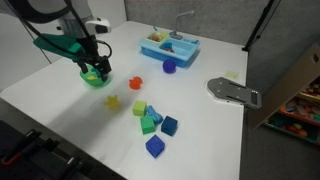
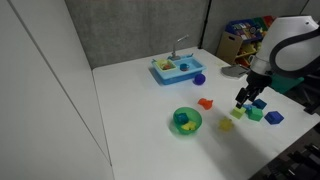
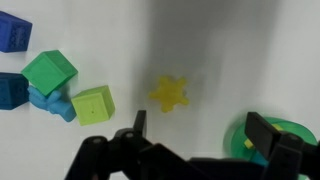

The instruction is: Put the spiky plastic toy in the green bowl

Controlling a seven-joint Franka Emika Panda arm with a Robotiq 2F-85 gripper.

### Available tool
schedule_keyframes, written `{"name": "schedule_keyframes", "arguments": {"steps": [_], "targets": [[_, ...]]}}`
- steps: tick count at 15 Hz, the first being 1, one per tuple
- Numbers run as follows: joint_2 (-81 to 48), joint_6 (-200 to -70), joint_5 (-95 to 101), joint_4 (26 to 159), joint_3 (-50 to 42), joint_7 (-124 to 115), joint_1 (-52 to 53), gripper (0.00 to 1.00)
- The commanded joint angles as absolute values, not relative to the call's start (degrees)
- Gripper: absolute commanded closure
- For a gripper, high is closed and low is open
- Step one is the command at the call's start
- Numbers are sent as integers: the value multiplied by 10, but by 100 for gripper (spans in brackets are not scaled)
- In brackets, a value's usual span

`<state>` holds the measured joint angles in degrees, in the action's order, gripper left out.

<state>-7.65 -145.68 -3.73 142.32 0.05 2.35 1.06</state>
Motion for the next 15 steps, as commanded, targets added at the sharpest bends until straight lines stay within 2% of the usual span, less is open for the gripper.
{"name": "schedule_keyframes", "arguments": {"steps": [1, 6, 15], "targets": [[-79, -1455, -40, 1421, 5, 23, 7, 0], [-77, -1452, -37, 1418, 5, 10, 9, 0], [-189, -1488, -26, 1364, -8, -21, 10, 0]]}}
